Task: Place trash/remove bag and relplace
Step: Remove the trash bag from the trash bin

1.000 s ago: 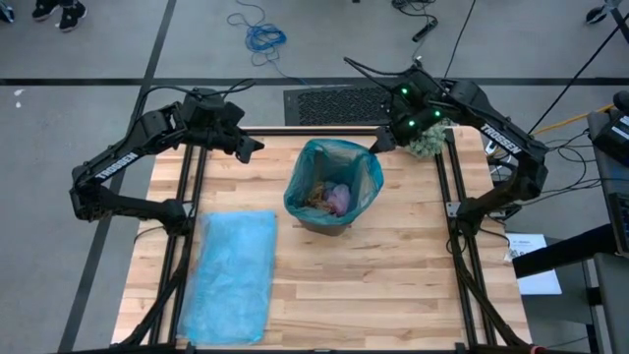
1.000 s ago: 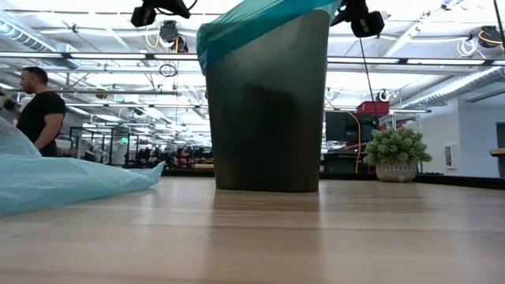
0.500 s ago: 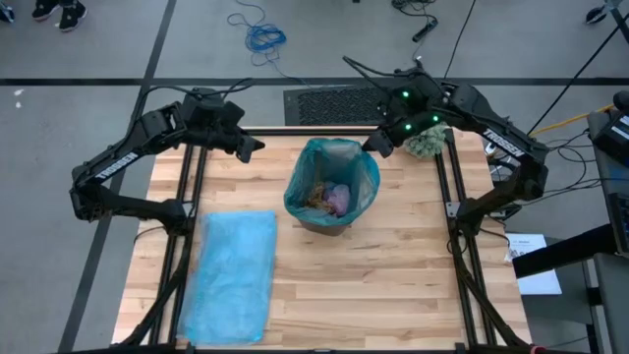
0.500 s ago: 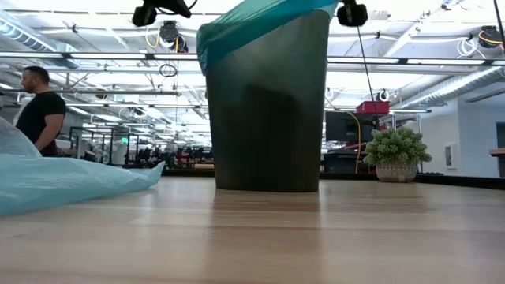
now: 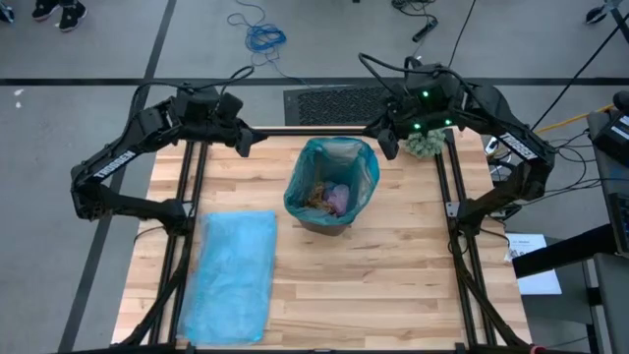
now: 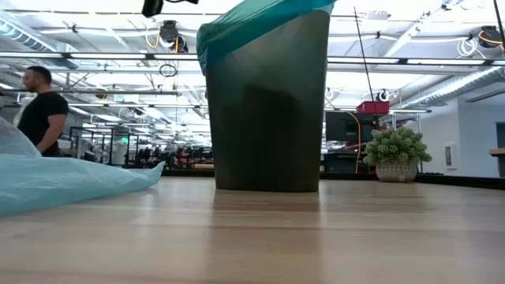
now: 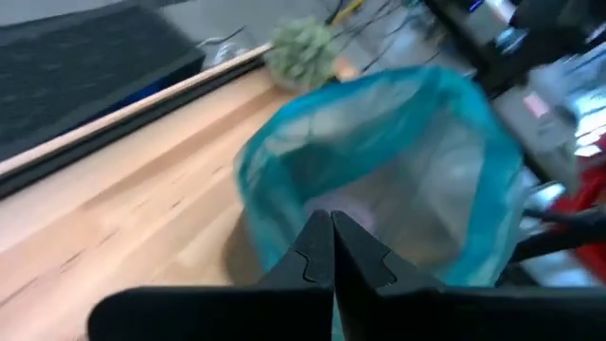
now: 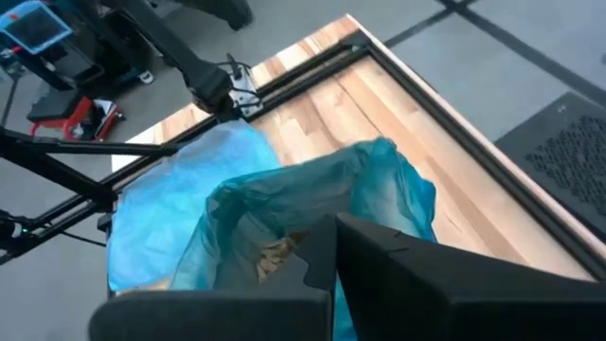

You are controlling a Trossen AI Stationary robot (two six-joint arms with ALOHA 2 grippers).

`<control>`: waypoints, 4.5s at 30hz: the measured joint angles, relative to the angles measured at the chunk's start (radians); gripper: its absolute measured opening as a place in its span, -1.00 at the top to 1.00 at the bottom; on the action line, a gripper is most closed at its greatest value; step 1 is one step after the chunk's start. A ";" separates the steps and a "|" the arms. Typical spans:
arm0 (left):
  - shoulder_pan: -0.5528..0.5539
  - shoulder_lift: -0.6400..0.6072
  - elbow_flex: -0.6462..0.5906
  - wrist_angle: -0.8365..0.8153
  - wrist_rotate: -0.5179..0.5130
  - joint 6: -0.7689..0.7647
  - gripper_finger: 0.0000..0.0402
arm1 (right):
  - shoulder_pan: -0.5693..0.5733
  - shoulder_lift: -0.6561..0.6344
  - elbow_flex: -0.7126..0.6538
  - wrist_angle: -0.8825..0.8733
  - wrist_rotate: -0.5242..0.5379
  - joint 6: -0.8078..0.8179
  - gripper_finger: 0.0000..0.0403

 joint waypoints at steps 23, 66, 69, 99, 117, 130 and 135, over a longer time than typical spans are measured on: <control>-0.082 -0.286 -0.438 0.090 -0.017 -0.367 1.00 | -0.001 -0.001 0.000 0.021 -0.059 0.033 0.86; -0.065 0.051 -0.980 1.532 0.211 -0.780 0.97 | 0.002 -0.001 -0.001 0.022 -0.059 0.130 0.85; -0.065 0.026 -0.956 1.538 0.210 -0.796 0.99 | 0.002 -0.001 -0.001 0.022 -0.059 0.119 0.85; -0.065 -0.081 -0.125 -0.031 0.037 -0.176 1.00 | -0.062 0.072 -0.001 -0.133 -0.062 0.130 0.29; -0.074 -0.084 -0.123 -0.076 0.015 -0.147 1.00 | -0.249 0.163 -0.002 -0.382 -0.295 -0.080 0.51; -0.074 -0.084 -0.123 -0.079 0.014 -0.148 1.00 | -0.236 0.237 -0.002 -0.359 -0.375 -0.143 0.73; -0.074 -0.084 -0.123 -0.074 0.013 -0.149 1.00 | -0.219 0.228 -0.002 -0.347 -0.372 -0.151 0.98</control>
